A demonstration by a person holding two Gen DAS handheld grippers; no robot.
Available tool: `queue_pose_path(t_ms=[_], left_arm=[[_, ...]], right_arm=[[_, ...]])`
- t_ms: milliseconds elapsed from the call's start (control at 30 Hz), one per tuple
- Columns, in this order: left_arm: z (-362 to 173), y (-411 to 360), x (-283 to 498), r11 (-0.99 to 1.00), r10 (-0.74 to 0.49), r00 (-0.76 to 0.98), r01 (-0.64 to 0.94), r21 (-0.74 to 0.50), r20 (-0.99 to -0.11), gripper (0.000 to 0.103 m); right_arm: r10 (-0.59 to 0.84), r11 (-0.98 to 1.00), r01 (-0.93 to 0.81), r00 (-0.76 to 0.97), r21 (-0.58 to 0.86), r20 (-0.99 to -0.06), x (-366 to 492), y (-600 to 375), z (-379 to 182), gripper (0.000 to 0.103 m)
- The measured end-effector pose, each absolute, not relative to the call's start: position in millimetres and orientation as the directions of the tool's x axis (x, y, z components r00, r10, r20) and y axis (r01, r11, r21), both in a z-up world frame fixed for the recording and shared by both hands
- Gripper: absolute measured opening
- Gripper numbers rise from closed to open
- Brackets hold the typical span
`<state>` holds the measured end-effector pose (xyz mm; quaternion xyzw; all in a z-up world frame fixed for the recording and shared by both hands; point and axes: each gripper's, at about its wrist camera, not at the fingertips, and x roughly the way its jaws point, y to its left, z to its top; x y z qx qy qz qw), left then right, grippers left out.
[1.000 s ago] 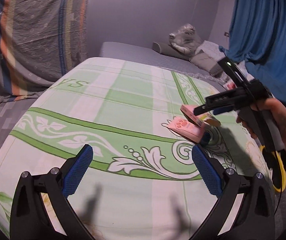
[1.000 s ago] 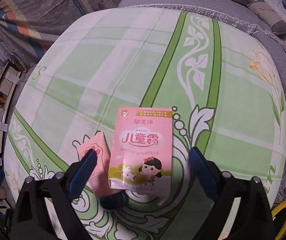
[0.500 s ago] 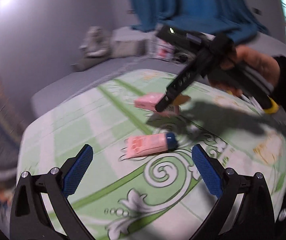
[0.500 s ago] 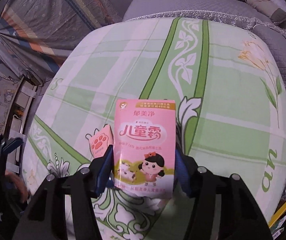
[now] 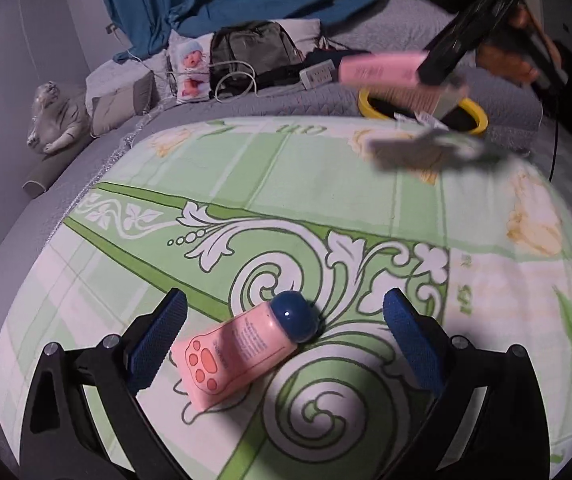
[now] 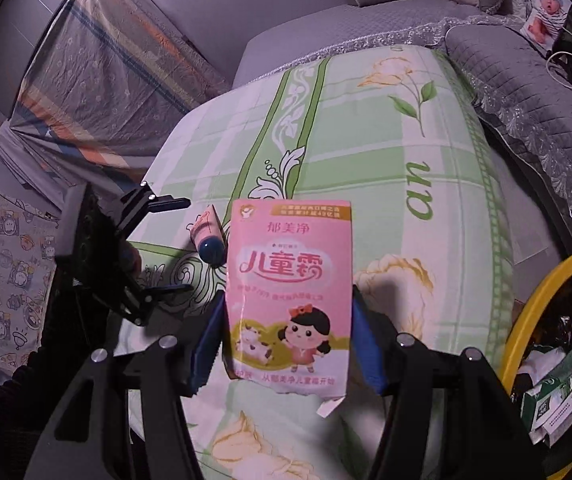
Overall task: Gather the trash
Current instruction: 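Lift the pink box with the right gripper while the left gripper grasps the pink tube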
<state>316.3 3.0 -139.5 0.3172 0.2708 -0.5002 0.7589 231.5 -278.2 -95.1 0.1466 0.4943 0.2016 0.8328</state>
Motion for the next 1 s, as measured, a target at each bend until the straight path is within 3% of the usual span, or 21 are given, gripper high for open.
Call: queue_pose_path(t_ms=[133,333,467,600,1000], left_arm=[[-150,0,320,0.243,-0.554,0.318,0.946,0.216,-0.769,0.082],[-157,-4,332,0.227,-0.546,0.291,0.954,0.195,-0.786,0.08],[-159,-5,335,0.216,-0.557,0.267,0.961,0.173,-0.786,0.05],[-158,-4,340,0.228,-0.576,0.261,0.961,0.154,-0.775,0.039],[-124,21,335,0.378,-0.631,0.352,0.918,0.122,-0.692,0.029]], right_arm=[[0.481,0.872,-0.172,0.474,0.458,-0.737,214,-293,-85,0.056],[0.483,0.869,-0.164,0.493,0.468,-0.724,207,-295,-84,0.056],[0.491,0.864,-0.166,0.487,0.475,-0.723,204,-291,-88,0.056],[0.493,0.862,-0.161,0.487,0.481,-0.721,200,-291,-90,0.056],[0.489,0.858,-0.134,0.506,0.495,-0.71,189,-299,-92,0.056]])
